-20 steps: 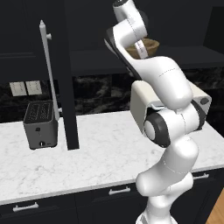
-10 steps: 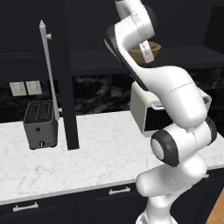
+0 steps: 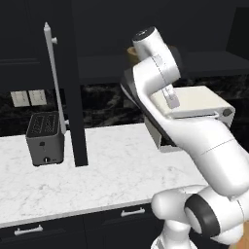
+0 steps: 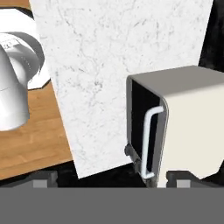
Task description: Pick up the bowls on the counter and stack them on top of one another in the open cabinet. Place the smaller bowl on top of the larger bowl.
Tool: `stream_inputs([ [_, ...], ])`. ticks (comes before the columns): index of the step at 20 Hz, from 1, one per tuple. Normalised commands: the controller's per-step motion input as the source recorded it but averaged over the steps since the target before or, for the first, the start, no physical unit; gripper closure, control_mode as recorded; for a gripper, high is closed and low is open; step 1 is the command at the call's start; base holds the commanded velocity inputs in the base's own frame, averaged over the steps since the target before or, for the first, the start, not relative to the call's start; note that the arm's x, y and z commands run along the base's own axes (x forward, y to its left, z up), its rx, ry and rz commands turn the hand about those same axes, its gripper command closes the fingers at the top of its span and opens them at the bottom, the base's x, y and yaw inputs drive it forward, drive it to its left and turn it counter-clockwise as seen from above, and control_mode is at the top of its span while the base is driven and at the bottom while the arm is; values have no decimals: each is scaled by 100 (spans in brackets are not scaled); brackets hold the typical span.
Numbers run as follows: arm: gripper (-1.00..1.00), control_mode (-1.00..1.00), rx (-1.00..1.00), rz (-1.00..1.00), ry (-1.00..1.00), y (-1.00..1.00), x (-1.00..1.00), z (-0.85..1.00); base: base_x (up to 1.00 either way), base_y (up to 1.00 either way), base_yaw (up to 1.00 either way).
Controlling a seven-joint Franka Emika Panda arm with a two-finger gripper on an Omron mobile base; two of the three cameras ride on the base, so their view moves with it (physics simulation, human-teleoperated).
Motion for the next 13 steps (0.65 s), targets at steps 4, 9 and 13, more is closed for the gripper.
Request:
stream_inputs([
  [4, -100, -100, 0, 0, 12, -7, -100, -100, 0, 0, 0],
  [9, -100, -100, 0, 0, 5, -11, -60, -84, 0, 0, 0],
  [13, -100, -100, 2, 0, 0, -5, -2, -3, 0, 0, 0],
])
